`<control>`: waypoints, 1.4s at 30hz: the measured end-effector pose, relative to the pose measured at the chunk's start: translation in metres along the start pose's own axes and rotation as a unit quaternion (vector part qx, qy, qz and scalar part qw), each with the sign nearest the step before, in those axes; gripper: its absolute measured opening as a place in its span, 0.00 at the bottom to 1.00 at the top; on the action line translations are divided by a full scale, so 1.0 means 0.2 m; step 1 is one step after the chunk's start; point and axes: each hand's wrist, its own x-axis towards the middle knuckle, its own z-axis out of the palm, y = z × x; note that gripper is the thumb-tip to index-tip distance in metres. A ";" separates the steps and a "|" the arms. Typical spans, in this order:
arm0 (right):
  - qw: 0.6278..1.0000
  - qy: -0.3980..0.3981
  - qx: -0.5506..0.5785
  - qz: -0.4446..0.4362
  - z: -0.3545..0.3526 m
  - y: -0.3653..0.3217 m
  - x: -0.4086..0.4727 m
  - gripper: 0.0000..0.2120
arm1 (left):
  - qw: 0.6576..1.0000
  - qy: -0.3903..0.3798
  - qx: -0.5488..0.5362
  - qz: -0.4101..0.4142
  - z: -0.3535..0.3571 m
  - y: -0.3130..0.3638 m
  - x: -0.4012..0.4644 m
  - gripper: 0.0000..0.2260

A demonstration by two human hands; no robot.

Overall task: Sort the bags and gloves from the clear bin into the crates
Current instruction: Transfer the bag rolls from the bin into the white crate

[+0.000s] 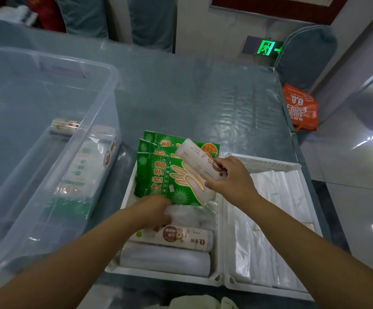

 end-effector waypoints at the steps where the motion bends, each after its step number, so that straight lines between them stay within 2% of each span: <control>1: 1.000 0.004 0.001 0.001 0.00 0.00 0.00 0.30 | 1.000 -0.002 -0.011 -0.008 0.00 0.00 0.00 0.05; 4: 1.000 0.016 0.010 -0.003 0.00 0.00 -0.01 0.29 | 0.998 0.005 -0.049 -0.028 0.03 0.00 0.00 0.09; 6: 0.999 0.027 0.023 -0.003 0.00 -0.01 -0.02 0.28 | 0.999 0.025 -0.033 -0.024 0.01 0.00 -0.01 0.07; 12: 0.995 0.080 0.065 -0.012 -0.02 -0.02 -0.06 0.30 | 0.981 0.187 0.025 0.036 -0.26 -0.02 0.01 0.07; 15: 0.992 0.093 0.073 -0.034 -0.01 -0.04 -0.09 0.30 | 0.970 0.235 0.038 0.045 -0.37 -0.01 0.06 0.07; 18: 0.991 0.080 0.073 -0.075 0.01 -0.04 -0.15 0.30 | 0.974 0.221 0.026 0.031 -0.40 0.01 0.10 0.07; 20: 0.988 0.068 0.040 -0.133 0.04 -0.04 -0.19 0.28 | 0.978 0.207 0.005 0.028 -0.41 0.01 0.13 0.07; 23: 0.973 0.014 -0.069 -0.221 0.10 -0.04 -0.24 0.23 | 0.982 0.183 -0.022 0.036 -0.42 -0.03 0.16 0.04; 26: 0.947 -0.045 -0.178 -0.265 0.20 -0.05 -0.27 0.23 | 0.983 0.175 -0.028 0.043 -0.44 -0.05 0.18 0.05; 29: 0.935 -0.057 -0.229 -0.264 0.30 -0.10 -0.27 0.25 | 0.982 0.181 -0.019 0.041 -0.42 -0.05 0.18 0.04; 38: 0.935 -0.136 -0.251 -0.208 0.44 -0.12 -0.31 0.23 | 0.976 0.206 0.002 0.071 -0.42 -0.03 0.20 0.04; 40: 0.928 -0.114 -0.270 -0.230 0.41 -0.10 -0.32 0.22 | 0.975 0.208 0.018 0.078 -0.43 -0.02 0.20 0.04; 42: 0.937 -0.057 -0.227 -0.259 0.38 -0.10 -0.32 0.17 | 0.974 0.210 0.029 0.081 -0.45 -0.01 0.22 0.05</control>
